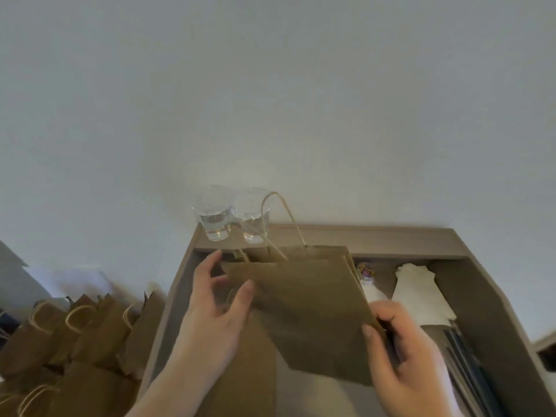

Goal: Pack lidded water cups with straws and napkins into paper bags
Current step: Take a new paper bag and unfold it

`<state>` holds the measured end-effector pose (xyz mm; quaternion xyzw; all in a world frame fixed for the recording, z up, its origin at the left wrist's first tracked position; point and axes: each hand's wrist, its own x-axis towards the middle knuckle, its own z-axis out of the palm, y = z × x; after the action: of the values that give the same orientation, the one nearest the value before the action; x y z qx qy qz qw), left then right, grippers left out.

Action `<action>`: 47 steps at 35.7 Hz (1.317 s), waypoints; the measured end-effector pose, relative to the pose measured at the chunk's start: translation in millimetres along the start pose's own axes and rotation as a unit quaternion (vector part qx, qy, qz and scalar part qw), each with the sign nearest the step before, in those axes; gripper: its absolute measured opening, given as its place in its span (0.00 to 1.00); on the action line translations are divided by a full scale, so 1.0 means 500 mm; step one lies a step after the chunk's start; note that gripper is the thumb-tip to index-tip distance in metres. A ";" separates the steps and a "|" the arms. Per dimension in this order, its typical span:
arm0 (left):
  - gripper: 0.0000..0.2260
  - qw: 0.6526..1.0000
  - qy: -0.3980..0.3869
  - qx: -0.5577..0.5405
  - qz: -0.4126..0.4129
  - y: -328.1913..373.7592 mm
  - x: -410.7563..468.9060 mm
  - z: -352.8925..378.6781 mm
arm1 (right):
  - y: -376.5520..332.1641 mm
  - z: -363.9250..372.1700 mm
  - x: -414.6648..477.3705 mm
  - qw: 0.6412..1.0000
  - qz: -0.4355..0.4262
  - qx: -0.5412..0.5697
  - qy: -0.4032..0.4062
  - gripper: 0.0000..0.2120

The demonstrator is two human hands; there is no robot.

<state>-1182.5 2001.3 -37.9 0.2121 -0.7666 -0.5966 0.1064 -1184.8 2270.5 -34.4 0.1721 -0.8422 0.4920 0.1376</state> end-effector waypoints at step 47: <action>0.35 0.958 -0.282 -0.051 0.026 0.094 -0.193 0.204 | 0.034 -0.097 -0.022 0.916 0.170 0.315 -0.179 0.48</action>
<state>-1148.5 2143.1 -11.2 0.0096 -0.7393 -0.6676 -0.0878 -1179.1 2322.2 -28.8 0.1459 -0.6705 0.7090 -0.1625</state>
